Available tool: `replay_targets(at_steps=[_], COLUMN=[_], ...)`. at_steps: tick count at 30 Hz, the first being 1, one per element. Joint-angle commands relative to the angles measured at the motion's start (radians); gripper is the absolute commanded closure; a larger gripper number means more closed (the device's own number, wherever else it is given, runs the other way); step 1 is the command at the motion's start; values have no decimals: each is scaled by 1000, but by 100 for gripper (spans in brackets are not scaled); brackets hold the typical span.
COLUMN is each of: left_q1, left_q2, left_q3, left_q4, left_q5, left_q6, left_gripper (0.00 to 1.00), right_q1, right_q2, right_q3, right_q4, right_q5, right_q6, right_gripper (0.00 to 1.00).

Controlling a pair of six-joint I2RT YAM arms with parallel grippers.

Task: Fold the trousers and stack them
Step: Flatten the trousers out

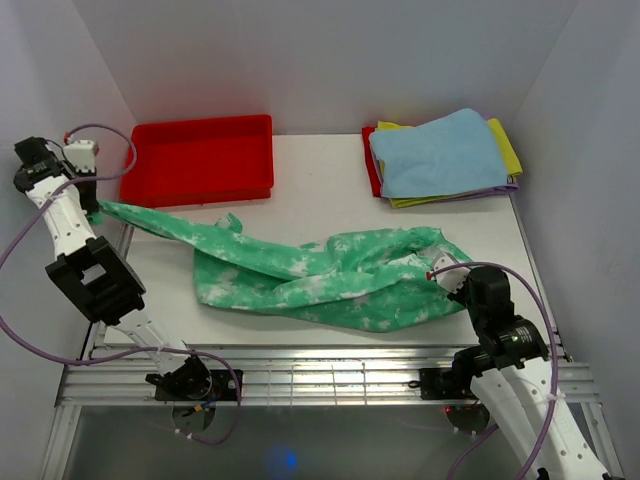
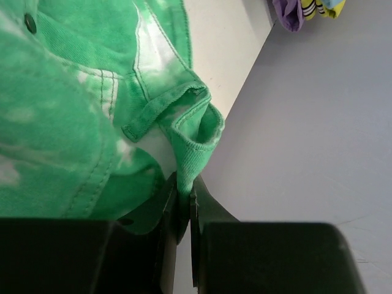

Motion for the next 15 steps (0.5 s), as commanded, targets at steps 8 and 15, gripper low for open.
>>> replay_targets(at_steps=[8, 15], left_q1=[-310, -330], left_q2=[4, 251], left_q3=[30, 438], left_q4=[112, 71], left_q5=[-12, -91], left_q6=[-219, -295], left_gripper=[100, 77], right_q1=[-12, -12], right_q2=[26, -8], right_q3=[23, 15], right_q4=[37, 48], right_q5=[123, 164], right_q6=[-85, -104], right_gripper=[92, 92])
